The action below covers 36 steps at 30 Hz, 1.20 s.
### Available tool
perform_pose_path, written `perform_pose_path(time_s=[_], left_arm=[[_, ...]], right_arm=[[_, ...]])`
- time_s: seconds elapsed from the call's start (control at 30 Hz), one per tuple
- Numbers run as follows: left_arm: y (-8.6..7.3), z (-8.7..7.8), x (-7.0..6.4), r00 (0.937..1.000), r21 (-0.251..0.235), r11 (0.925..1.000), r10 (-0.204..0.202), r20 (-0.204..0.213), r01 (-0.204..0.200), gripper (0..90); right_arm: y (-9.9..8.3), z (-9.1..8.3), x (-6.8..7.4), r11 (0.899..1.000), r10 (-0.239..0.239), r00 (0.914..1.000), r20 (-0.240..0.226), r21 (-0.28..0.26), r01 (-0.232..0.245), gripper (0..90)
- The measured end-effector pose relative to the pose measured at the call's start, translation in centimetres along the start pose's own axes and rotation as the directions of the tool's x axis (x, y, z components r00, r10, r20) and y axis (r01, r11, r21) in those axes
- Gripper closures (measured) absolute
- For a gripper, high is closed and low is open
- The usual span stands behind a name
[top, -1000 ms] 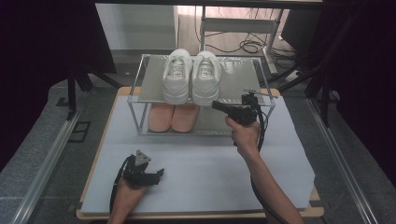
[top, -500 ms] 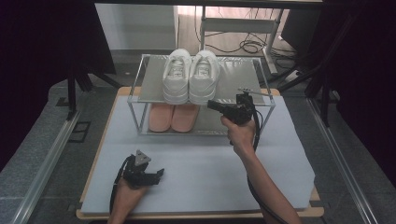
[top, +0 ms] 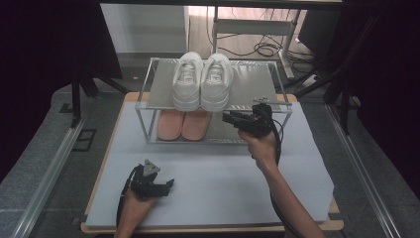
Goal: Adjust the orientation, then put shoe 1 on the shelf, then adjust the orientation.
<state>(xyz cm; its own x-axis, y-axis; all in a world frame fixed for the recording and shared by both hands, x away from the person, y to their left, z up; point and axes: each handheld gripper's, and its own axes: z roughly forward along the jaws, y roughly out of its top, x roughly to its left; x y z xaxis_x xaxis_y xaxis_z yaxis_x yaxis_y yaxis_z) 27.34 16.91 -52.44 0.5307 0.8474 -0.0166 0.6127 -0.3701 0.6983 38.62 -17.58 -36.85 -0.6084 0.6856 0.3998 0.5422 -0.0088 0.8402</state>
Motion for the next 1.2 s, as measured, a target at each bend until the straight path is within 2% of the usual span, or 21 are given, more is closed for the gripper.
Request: perform_pose_path(time_s=[0.17,0.3,0.47,0.67,0.73,0.9,1.2], left_arm=[[0.0,0.0,0.0,1.0,0.0,1.0,0.0,0.0,0.0,16.6],[0.0,0.0,0.0,1.0,0.0,1.0,0.0,0.0,0.0,16.7],[0.0,0.0,0.0,1.0,0.0,1.0,0.0,0.0,0.0,16.6],[0.0,0.0,0.0,1.0,0.0,1.0,0.0,0.0,0.0,16.6],[0.0,0.0,0.0,1.0,-0.001,1.0,0.001,-0.002,-0.001,16.6],[0.0,0.0,0.0,1.0,-0.001,1.0,0.001,-0.002,-0.001,16.7],[0.0,0.0,0.0,1.0,0.0,1.0,-0.002,-0.001,0.002,16.6]], right_arm=[[-0.3,-0.6,0.1,0.999,-0.052,0.9983,0.026,0.006,0.052,48.6],[-0.6,-1.2,0.2,0.995,-0.102,0.9931,0.057,0.013,0.102,43.7],[-1.2,-2.0,0.3,0.985,-0.172,0.9802,0.098,0.034,0.169,36.3],[-1.9,-2.7,0.4,0.977,-0.211,0.97,0.121,0.042,0.207,31.0],[-2.1,-3.1,0.5,0.971,-0.239,0.9624,0.129,0.054,0.234,30.0],[-2.8,-3.9,0.6,0.96,-0.278,0.9518,0.129,0.076,0.27,27.5],[-4.3,-6.1,0.0,0.951,-0.306,0.939,0.157,0.102,0.293,22.7]])
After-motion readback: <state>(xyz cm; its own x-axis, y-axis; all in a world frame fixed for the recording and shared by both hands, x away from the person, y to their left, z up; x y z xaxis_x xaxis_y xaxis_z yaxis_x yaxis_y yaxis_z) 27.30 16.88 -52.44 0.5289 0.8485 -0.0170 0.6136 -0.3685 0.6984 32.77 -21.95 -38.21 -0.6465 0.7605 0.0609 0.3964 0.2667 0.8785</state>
